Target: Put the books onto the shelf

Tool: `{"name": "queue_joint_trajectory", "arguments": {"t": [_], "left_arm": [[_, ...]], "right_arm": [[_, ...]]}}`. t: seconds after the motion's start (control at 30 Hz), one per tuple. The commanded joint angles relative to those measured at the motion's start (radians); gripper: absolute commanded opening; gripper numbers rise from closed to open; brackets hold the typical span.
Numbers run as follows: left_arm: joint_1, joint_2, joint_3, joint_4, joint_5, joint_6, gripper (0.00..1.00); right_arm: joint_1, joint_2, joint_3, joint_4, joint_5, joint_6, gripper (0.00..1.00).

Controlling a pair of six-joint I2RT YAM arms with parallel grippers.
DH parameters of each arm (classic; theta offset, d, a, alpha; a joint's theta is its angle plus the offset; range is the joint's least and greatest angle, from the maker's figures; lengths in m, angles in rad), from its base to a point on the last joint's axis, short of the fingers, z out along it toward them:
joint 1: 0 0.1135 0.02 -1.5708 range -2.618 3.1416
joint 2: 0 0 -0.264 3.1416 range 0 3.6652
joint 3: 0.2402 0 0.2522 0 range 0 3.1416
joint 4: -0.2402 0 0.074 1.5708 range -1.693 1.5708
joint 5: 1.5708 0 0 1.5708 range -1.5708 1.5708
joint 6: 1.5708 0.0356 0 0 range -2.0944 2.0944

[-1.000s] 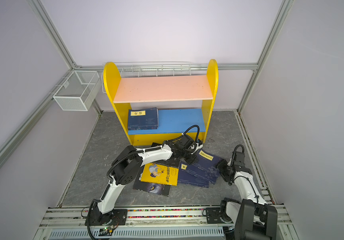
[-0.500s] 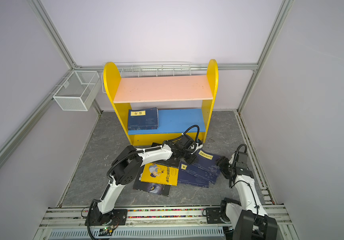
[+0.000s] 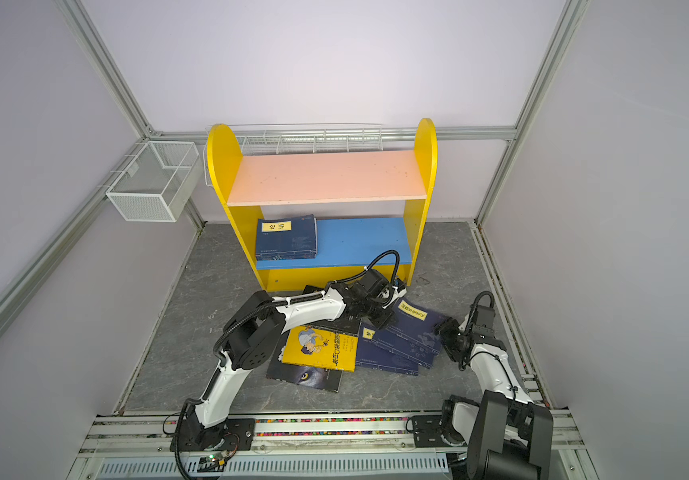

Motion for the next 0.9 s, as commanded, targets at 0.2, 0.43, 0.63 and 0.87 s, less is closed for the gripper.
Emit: {"name": "queue_joint_trajectory", "arguments": {"t": [0.2, 0.43, 0.63, 0.87], "left_arm": [[-0.015, 0.005, -0.022, -0.068, 0.033, 0.018, 0.44], [-0.015, 0.008, -0.022, -0.07, 0.038, 0.022, 0.44], [-0.015, 0.007, -0.022, -0.066, 0.044, 0.024, 0.44], [-0.015, 0.004, -0.024, -0.059, 0.052, 0.025, 0.44]], "right_arm": [[-0.032, -0.037, -0.009, 0.106, -0.121, -0.01, 0.66], [-0.033, -0.075, -0.006, 0.188, -0.214, 0.019, 0.64], [-0.032, -0.074, -0.022, 0.227, -0.242, 0.026, 0.51], [-0.026, -0.075, -0.03, 0.219, -0.225, 0.012, 0.21]]}}
